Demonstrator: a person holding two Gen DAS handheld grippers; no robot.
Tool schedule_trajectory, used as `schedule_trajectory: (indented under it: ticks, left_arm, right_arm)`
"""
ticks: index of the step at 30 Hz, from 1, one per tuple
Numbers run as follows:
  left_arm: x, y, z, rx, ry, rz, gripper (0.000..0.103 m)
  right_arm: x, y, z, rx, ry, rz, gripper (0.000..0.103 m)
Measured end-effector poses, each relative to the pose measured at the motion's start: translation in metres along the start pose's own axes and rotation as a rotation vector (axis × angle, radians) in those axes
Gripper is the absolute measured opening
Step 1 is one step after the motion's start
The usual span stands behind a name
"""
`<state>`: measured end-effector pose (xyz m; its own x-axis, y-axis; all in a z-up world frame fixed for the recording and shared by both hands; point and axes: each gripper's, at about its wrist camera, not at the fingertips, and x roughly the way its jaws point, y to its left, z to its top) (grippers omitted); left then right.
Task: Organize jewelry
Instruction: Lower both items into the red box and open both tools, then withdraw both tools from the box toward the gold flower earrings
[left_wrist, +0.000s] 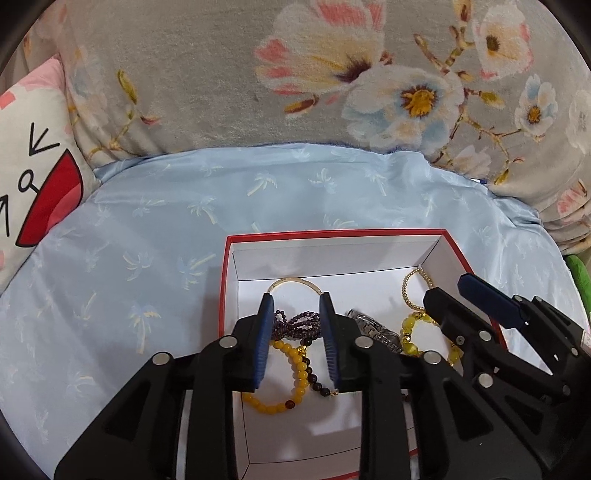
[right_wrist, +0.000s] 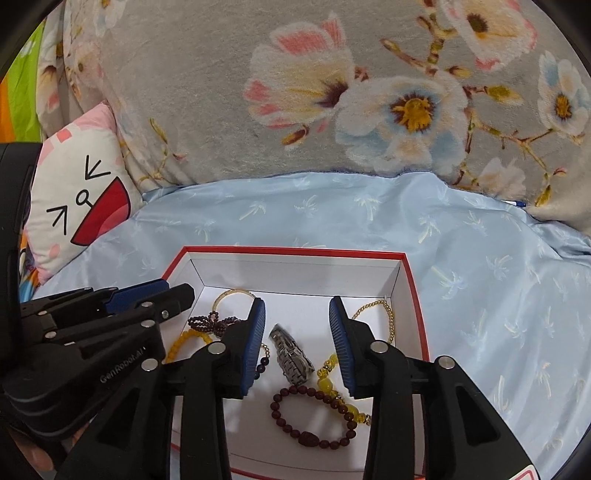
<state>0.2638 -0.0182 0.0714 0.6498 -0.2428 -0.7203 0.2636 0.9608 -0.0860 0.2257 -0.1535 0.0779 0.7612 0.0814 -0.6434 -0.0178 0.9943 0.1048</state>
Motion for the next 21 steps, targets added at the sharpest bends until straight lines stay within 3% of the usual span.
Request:
schedule_trajectory:
  ticks: [11, 21]
  left_arm:
    - [-0.033, -0.012, -0.012, 0.022, -0.035, 0.019, 0.037]
    - [-0.063, -0.025, -0.044, 0.045, -0.037, 0.04, 0.039]
  right_arm:
    - [-0.039, -0.011, -0.009, 0.059, -0.027, 0.014, 0.046]
    - [-0.086, -0.022, -0.043, 0.101, -0.037, 0.016, 0.049]
